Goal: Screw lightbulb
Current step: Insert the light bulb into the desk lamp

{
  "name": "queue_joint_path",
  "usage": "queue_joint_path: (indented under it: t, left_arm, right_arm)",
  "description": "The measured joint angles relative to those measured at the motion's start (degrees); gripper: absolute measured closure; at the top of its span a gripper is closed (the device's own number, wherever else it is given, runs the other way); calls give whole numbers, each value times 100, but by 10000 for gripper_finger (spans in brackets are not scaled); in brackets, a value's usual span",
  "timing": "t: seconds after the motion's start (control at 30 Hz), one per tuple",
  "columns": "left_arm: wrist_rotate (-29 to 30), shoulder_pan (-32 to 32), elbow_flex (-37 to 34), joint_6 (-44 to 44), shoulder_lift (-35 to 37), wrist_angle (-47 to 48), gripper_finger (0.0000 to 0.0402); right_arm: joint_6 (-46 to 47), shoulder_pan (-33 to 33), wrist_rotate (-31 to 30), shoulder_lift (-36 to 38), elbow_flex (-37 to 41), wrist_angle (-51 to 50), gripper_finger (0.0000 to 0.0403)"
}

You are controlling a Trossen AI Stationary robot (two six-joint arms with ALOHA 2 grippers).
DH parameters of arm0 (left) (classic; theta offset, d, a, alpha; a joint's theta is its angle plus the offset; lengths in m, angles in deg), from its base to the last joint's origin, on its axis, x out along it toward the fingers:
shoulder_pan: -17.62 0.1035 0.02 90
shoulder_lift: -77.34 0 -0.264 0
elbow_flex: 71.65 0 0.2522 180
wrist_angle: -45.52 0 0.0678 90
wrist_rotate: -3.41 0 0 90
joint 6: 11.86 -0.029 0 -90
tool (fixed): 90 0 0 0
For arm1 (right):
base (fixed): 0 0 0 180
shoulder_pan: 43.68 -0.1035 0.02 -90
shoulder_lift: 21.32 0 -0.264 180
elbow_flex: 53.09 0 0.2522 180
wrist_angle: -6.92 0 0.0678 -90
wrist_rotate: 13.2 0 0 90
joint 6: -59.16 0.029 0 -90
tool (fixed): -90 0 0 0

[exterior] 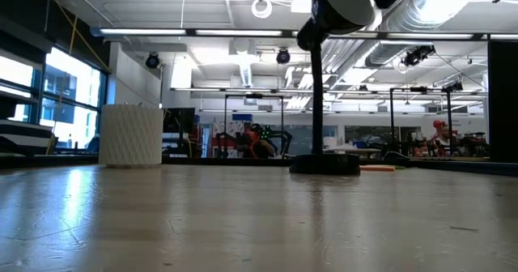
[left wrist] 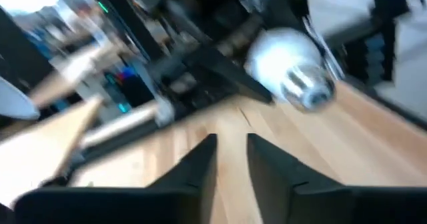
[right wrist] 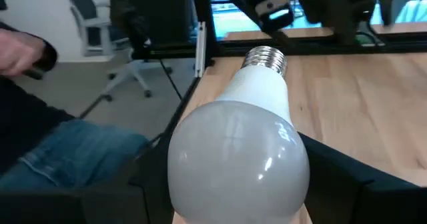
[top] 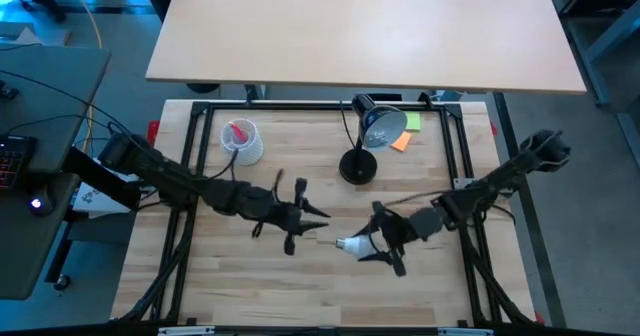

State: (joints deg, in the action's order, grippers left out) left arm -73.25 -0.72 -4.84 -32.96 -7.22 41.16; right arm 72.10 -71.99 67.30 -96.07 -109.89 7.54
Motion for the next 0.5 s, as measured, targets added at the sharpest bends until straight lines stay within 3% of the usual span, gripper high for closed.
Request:
queue_joint_path:
  t: [0.17, 0.4, 0.5]
  left_arm:
    - [-378, 3, 305, -626, -2, 764, 241]
    - [991, -218, 303, -1999, -35, 127, 192]
    - [900, -186, 305, -2043, -37, -277, 190]
  right_arm:
    - [-299, 615, 464, 313, -1, -155, 162]
    - [-292, 1282, 1191, 589, -4, -263, 162]
    - [-292, 1425, 1423, 587, -4, -298, 162]
